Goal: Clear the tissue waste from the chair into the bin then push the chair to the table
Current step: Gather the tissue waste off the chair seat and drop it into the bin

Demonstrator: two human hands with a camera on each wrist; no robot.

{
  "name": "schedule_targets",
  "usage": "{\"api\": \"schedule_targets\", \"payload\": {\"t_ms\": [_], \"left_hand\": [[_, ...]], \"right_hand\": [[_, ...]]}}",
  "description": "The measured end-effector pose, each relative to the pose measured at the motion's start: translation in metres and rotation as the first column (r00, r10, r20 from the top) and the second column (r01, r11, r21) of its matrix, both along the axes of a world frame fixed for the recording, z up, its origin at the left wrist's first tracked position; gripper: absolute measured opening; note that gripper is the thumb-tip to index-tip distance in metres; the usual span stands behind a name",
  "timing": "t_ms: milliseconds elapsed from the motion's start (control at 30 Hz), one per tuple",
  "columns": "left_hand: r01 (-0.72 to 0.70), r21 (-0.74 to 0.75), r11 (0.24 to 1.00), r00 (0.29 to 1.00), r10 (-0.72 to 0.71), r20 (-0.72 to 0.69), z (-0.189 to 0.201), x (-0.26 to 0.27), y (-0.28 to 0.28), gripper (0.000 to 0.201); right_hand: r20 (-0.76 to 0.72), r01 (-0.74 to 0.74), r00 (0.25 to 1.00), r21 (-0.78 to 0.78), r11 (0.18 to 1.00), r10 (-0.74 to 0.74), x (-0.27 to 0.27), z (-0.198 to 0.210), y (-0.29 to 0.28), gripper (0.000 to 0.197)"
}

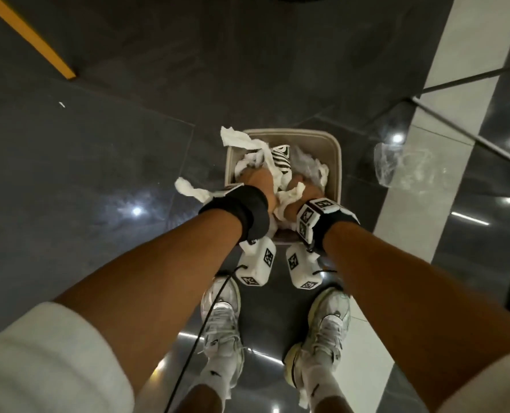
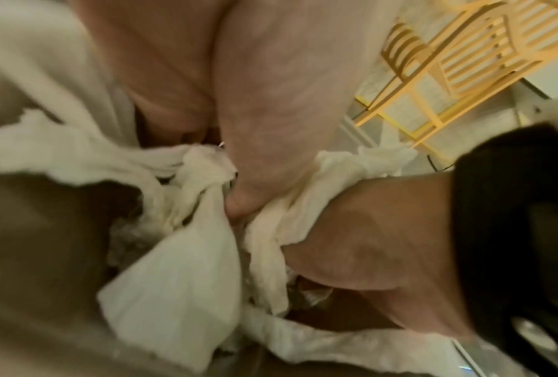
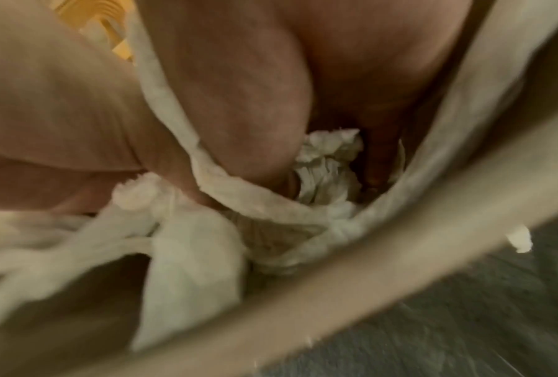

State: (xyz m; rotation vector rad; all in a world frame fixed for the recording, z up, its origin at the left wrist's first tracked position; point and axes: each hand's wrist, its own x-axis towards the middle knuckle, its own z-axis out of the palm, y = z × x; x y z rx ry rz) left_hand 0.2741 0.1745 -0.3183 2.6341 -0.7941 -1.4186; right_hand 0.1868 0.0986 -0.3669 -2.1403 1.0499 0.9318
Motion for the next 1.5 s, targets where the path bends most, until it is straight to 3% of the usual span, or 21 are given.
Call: {"api": "schedule_targets", "payload": {"t_ms": [100,200,300,333,367,433,500,567,600,633,700,733,833,900,967,1067,1133,1200,1267,1367,1500], "left_hand": [[0.032,-0.071,0.997,0.999,-0.035,-0.034,0.03,0.008,-0.003,0.032],[0.108,-0.107,0.988,0.994,-0.108,0.005,0.056,0.011,0.001,0.02],[0.07,-0.227,0.971,0.991,-0.042,0.128,0.071,0.021,0.016,0.013],[0.016,-0.261,0.965,0.989,0.023,0.145,0.07,0.026,0.023,0.015],[-0.075,-0.303,0.95,0.982,0.122,0.141,0.067,0.031,0.032,0.02],[-0.32,-0.309,0.895,0.933,0.354,0.059,0.051,0.043,0.05,0.032],[-0.507,-0.164,0.846,0.862,0.5,-0.081,0.034,0.052,0.068,0.047],[-0.554,0.001,0.833,0.81,0.538,-0.233,0.017,0.055,0.081,0.055],[-0.57,0.032,0.821,0.78,0.552,-0.294,0.013,0.053,0.085,0.049],[-0.591,0.015,0.807,0.756,0.56,-0.34,0.011,0.05,0.087,0.038],[-0.569,-0.105,0.816,0.796,0.514,-0.319,0.012,0.047,0.087,0.015],[-0.555,-0.141,0.82,0.815,0.502,-0.29,0.012,0.048,0.085,0.012],[-0.615,-0.23,0.754,0.781,0.541,-0.312,0.015,0.053,0.077,0.017],[-0.541,-0.338,0.77,0.841,0.503,-0.2,0.02,0.058,0.068,0.023],[-0.379,-0.454,0.807,0.91,0.414,-0.025,0.025,0.059,0.059,0.036],[-0.256,-0.603,0.755,0.943,0.331,0.015,0.036,0.055,0.041,0.042],[-0.159,-0.629,0.761,0.981,0.193,-0.014,0.041,0.049,0.027,0.048],[0.023,-0.582,0.813,0.994,0.046,0.103,0.038,0.05,0.016,0.06],[0.167,-0.473,0.865,0.967,-0.051,0.249,0.03,0.06,0.008,0.065],[0.234,-0.381,0.895,0.942,-0.112,0.315,0.023,0.068,0.005,0.052],[0.271,-0.353,0.895,0.878,-0.08,0.471,0.033,0.06,0.01,0.029]], "right_hand": [[0.017,0.079,0.997,0.038,0.996,-0.08,0.003,0.039,-0.004,0.089],[0.013,0.018,1.0,-0.008,1.0,-0.018,0.0,0.079,-0.002,0.076],[0.185,-0.041,0.98,-0.18,0.983,0.075,-0.006,0.101,-0.001,0.067],[0.261,-0.037,0.962,-0.166,0.985,0.08,-0.007,0.103,0.0,0.069],[0.345,-0.033,0.936,-0.127,0.991,0.075,-0.006,0.104,0.003,0.072],[0.377,-0.048,0.925,0.016,0.999,0.038,-0.005,0.097,0.01,0.081],[0.323,-0.181,0.936,0.097,0.979,0.141,-0.002,0.085,0.018,0.089],[0.29,-0.312,0.919,0.116,0.943,0.268,0.002,0.067,0.028,0.092],[0.276,-0.361,0.906,0.103,0.927,0.322,0.005,0.058,0.033,0.089],[0.269,-0.383,0.898,0.091,0.919,0.347,0.009,0.049,0.038,0.083],[0.214,-0.373,0.913,0.101,0.922,0.347,0.018,0.033,0.044,0.062],[0.176,-0.384,0.915,0.096,0.918,0.364,0.022,0.029,0.047,0.051],[0.19,-0.323,0.931,0.033,0.946,0.311,0.028,0.029,0.046,0.033],[0.263,-0.1,0.961,0.029,0.995,0.089,0.026,0.042,0.038,0.03],[0.317,0.1,0.943,0.027,0.995,-0.104,0.02,0.052,0.029,0.038],[0.355,0.233,0.91,-0.007,0.972,-0.216,0.019,0.046,0.015,0.06],[0.246,0.19,0.955,-0.067,0.979,-0.169,0.024,0.031,0.008,0.056],[0.017,0.028,1.0,-0.069,0.997,-0.027,0.03,0.015,0.003,0.039],[-0.105,-0.063,0.992,0.006,0.998,0.063,0.033,0.004,-0.001,0.029],[-0.119,-0.138,0.982,0.053,0.989,0.143,0.028,0.0,-0.006,0.029],[-0.097,-0.096,0.99,0.078,0.992,0.103,0.02,0.044,-0.007,0.04]]}}
